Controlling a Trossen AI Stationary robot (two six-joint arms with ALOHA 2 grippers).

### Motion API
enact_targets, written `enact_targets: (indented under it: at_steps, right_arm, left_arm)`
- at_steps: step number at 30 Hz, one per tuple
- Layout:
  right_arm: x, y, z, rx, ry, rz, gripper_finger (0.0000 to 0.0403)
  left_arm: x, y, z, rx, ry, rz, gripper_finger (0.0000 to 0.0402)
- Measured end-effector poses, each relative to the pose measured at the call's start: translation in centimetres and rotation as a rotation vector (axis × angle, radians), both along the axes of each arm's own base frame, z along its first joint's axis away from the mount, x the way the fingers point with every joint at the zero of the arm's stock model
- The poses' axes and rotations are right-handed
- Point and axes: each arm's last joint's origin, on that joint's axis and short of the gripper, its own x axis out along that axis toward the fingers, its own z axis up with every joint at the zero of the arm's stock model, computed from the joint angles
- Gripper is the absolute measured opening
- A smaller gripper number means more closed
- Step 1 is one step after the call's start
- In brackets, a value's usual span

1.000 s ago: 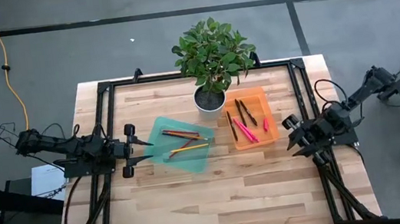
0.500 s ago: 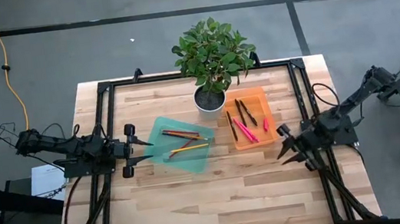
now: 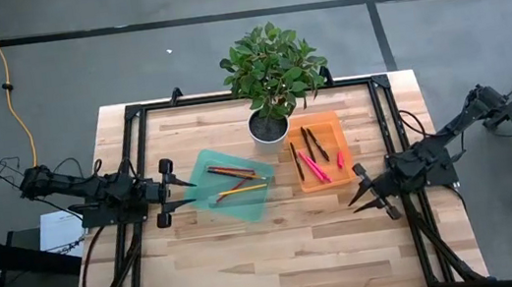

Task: Sort pens & pencils
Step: Return to Home Position

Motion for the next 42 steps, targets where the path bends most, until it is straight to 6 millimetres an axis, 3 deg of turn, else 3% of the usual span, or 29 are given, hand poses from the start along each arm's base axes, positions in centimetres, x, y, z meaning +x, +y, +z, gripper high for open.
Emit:
enact_targets:
  at_steps: [9, 14, 21, 28, 42]
  right_arm:
    - [-0.2, -0.1, -1.1, -0.053, 0.109, -0.003, 0.0089]
    - [-0.3, -0.4, -1.6, -0.046, 0.165, -0.104, 0.0089]
    - [-0.2, -0.5, -1.5, -0.037, 0.157, -0.148, 0.0089]
    - [-0.1, -0.7, -1.5, -0.145, 0.1, -0.169, 0.0089]
    - [-0.1, -0.7, -1.5, -0.022, 0.154, -0.198, 0.0089]
  left_arm:
    - [0.0, 0.0, 0.0, 0.0, 0.0, 0.0, 0.0172]
    - [0.0, 0.0, 0.0, 0.0, 0.0, 0.0, 0.0172]
    - [0.0, 0.0, 0.0, 0.0, 0.0, 0.0, 0.0172]
    - [0.0, 0.0, 0.0, 0.0, 0.0, 0.0, 0.0172]
    - [0.0, 0.0, 0.0, 0.0, 0.0, 0.0, 0.0172]
